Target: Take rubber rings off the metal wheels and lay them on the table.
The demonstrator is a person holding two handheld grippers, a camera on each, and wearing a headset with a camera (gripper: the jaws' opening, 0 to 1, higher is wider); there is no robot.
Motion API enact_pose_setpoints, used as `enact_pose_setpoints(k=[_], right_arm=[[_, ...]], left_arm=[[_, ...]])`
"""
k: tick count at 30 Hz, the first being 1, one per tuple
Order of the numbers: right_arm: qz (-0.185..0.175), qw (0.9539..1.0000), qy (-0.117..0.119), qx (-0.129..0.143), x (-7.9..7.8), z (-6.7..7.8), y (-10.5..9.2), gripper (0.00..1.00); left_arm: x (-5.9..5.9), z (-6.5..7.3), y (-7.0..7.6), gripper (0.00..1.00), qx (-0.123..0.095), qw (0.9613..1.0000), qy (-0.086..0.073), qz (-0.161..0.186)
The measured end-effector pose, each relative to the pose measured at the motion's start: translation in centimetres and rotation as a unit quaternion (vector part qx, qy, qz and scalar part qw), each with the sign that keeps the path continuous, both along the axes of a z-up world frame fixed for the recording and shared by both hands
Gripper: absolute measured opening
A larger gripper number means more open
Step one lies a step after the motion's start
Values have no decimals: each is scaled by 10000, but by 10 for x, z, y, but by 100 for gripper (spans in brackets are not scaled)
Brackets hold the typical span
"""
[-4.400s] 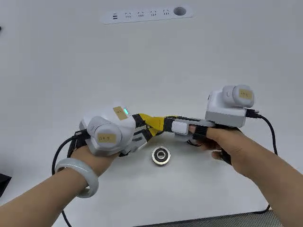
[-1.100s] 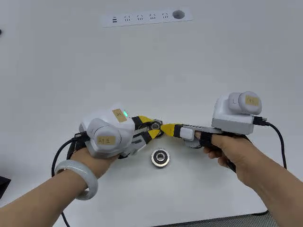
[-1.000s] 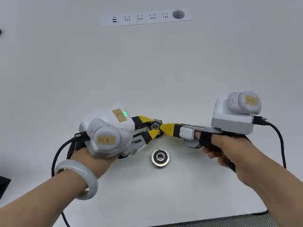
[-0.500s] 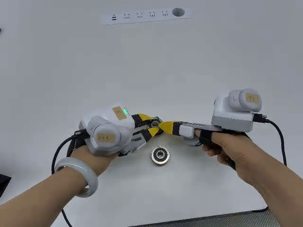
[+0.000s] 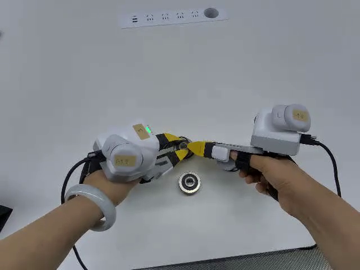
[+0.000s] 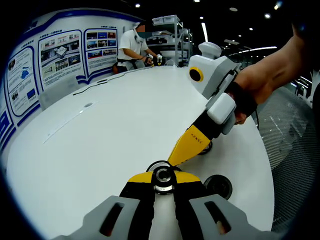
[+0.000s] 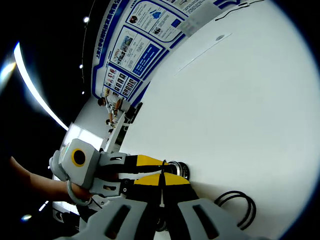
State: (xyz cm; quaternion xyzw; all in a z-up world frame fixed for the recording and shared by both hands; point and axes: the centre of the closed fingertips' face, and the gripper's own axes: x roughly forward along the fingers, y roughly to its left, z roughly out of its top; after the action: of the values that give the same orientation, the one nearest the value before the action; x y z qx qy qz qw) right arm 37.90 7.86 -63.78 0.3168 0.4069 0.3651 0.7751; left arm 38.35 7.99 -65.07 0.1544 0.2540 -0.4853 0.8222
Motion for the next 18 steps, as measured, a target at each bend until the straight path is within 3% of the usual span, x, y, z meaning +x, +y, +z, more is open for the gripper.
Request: enact_pose_setpoints(k=[11,18], right_arm=[[-44,10000,27,-81,1,-3,-2,2],[-36,10000,3,-42,0,0,-1,2]], left_arm=[[-6,1,9,25,82,9999,-102,-53],[-7,7,12,28,-11,9998,-174,42]])
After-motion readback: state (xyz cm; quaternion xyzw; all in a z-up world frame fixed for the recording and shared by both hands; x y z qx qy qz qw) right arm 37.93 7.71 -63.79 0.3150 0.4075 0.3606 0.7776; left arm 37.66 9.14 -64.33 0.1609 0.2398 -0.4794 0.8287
